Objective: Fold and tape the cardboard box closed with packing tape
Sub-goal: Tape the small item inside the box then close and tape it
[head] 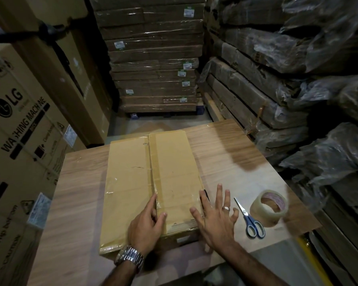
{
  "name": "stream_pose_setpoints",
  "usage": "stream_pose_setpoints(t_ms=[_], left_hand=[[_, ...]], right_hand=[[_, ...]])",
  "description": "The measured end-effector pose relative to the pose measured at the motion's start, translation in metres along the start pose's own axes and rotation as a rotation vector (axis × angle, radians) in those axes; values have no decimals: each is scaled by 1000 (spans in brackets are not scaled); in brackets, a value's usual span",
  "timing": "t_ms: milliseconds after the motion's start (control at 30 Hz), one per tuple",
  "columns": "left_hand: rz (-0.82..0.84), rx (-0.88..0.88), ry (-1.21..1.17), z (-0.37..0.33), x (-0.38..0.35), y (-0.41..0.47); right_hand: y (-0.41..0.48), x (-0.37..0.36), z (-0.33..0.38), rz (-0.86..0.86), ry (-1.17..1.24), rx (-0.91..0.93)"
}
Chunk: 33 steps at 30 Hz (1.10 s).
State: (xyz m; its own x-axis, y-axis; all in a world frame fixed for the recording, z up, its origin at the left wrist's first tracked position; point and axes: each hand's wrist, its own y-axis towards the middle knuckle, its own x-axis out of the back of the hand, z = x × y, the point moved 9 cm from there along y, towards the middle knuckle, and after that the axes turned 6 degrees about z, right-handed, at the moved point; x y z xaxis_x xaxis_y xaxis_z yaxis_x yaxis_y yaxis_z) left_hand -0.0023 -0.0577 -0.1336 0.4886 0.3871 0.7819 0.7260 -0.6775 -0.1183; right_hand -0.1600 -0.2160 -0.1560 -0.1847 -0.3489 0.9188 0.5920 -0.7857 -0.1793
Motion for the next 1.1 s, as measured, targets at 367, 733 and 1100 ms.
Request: stream_pose_setpoints(t_ms=[367,733,1100], left_hand=[[-1,4,10,1,-2,0],[-18,13,31,2,-2,0],[-20,17,71,-1,-2,-2]], right_hand=[[10,-30,-15,226,799,-107],[2,-50,-31,317,879,-110],[5,-32,-9,380,1055,-94]])
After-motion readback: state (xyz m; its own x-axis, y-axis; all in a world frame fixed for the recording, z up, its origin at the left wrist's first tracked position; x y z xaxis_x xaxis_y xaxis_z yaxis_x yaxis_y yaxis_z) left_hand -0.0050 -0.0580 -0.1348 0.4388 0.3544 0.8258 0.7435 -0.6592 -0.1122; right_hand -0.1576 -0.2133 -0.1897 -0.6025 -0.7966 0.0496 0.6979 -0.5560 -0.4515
